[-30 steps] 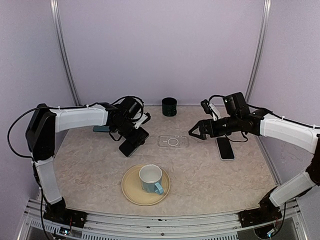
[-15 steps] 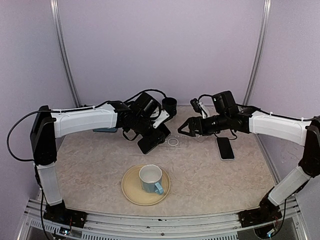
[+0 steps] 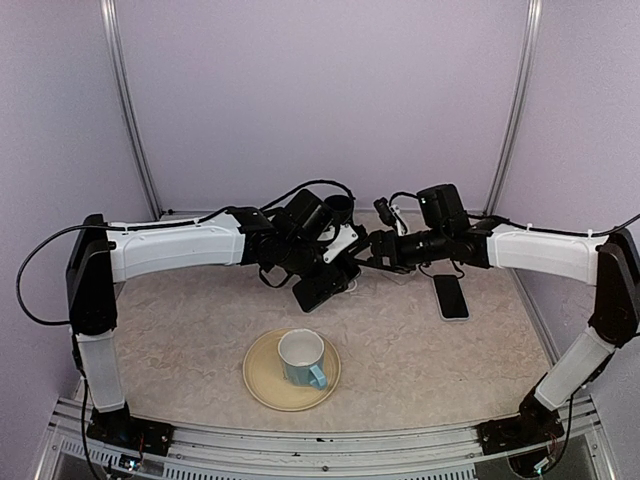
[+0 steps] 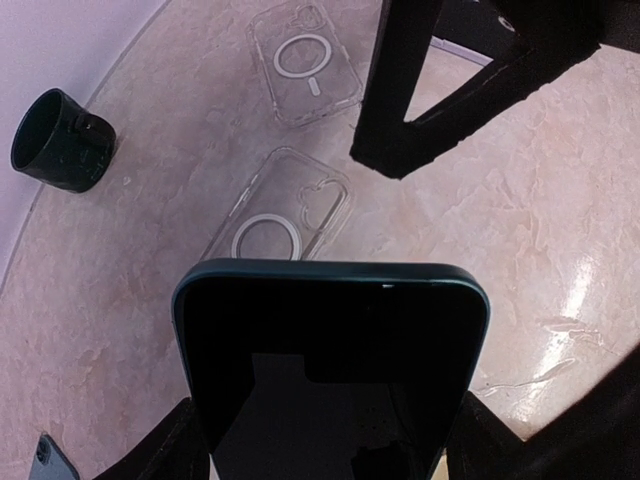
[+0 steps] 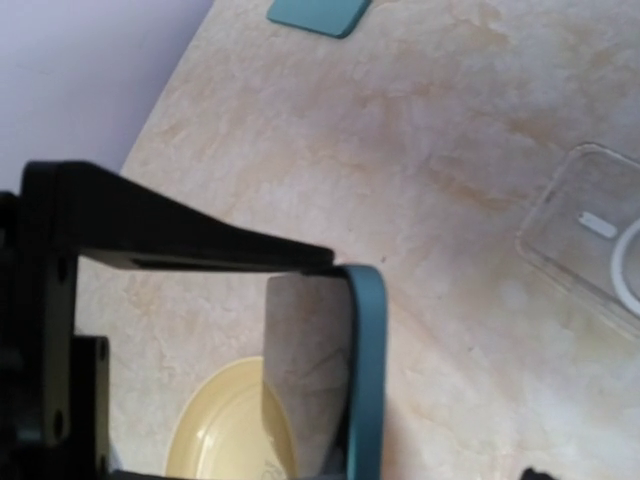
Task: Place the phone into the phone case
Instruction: Pass from the left arm to the right, then pass from the right arm to the left, then install the phone on the phone case.
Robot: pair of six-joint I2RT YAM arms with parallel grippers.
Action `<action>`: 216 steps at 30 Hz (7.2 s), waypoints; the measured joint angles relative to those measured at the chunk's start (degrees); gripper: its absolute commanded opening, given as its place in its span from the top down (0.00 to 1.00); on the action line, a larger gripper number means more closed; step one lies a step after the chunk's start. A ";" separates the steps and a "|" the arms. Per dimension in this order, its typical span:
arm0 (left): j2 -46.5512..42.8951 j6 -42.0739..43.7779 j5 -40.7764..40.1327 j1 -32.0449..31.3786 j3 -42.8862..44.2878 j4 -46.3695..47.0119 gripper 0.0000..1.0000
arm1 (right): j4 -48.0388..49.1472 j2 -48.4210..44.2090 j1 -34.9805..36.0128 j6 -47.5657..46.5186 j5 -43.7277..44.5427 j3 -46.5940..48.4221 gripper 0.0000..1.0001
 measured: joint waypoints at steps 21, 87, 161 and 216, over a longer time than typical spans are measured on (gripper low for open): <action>0.00 -0.31 -2.25 -1.51 0.00 3.02 0.67 | 3.63 3.02 0.22 3.89 -5.40 -0.33 0.45; -13.90 -32.72 30.56 10.27 -19.15 37.79 0.07 | 26.29 -14.45 -8.83 4.52 -8.85 -12.68 1.00; -6.88 -51.49 44.61 17.11 -20.24 49.70 1.00 | 39.91 -10.38 -11.21 9.66 -8.22 -17.66 0.17; 23.10 -56.00 56.24 25.18 10.36 17.90 1.00 | 19.26 20.39 -9.42 -4.07 2.54 -1.88 0.09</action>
